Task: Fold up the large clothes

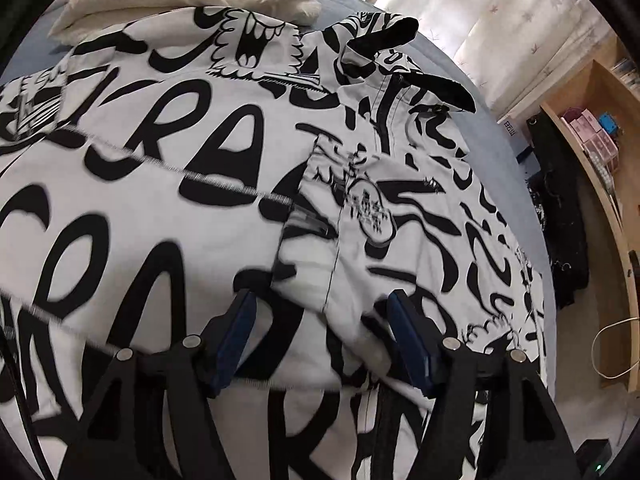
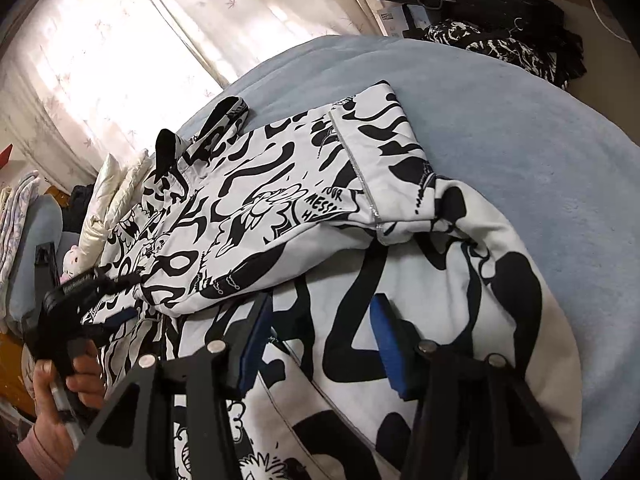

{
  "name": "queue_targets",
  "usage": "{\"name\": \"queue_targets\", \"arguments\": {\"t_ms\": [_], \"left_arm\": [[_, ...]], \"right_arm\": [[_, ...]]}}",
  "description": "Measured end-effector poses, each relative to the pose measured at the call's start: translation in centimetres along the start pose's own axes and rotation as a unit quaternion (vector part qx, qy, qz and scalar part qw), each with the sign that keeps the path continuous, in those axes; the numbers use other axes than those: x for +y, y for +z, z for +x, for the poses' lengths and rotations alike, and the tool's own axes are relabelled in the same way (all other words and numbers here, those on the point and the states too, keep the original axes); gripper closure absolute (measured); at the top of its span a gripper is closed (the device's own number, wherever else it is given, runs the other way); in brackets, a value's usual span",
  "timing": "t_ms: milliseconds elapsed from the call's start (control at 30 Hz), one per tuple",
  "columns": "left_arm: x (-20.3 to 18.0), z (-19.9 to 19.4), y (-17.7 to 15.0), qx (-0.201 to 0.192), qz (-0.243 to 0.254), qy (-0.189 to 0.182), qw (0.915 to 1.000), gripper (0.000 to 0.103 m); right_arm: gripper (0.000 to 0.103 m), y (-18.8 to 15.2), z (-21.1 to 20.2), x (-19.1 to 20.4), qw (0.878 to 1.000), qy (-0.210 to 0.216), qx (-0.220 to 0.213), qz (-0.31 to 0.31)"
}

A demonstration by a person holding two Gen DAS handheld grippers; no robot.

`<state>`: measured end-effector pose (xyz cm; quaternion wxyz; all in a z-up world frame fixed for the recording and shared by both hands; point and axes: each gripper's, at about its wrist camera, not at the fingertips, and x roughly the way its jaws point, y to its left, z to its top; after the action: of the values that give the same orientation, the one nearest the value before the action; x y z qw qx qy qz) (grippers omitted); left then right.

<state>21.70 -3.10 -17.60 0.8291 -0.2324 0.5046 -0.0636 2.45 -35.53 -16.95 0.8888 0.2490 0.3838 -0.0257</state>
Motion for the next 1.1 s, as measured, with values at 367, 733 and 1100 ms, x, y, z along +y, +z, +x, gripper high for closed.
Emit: {"name": "queue_targets", "arguments": {"t_ms": [367,733,1100], "left_arm": [[-2.6,3.9,3.0,0.006,0.103,0.061,0.9928,0.035],[-4.1,5.7,5.5,0.031,0.125,0.098,0.9868,0.067],[-6.2,6.1,4.9,-0.016,0.211,0.134,0.9683,0.077]], "right_arm": [[0.037,7.7,-2.9,2.2,1.000,0.016,-0.001,-0.002],[0.039,18.3,8.7,-7.2,0.991,-0.061,0.086,0.076],[0.099,17.6,9.3,-6.9,0.990,-0.126,0.063,-0.004]]}}
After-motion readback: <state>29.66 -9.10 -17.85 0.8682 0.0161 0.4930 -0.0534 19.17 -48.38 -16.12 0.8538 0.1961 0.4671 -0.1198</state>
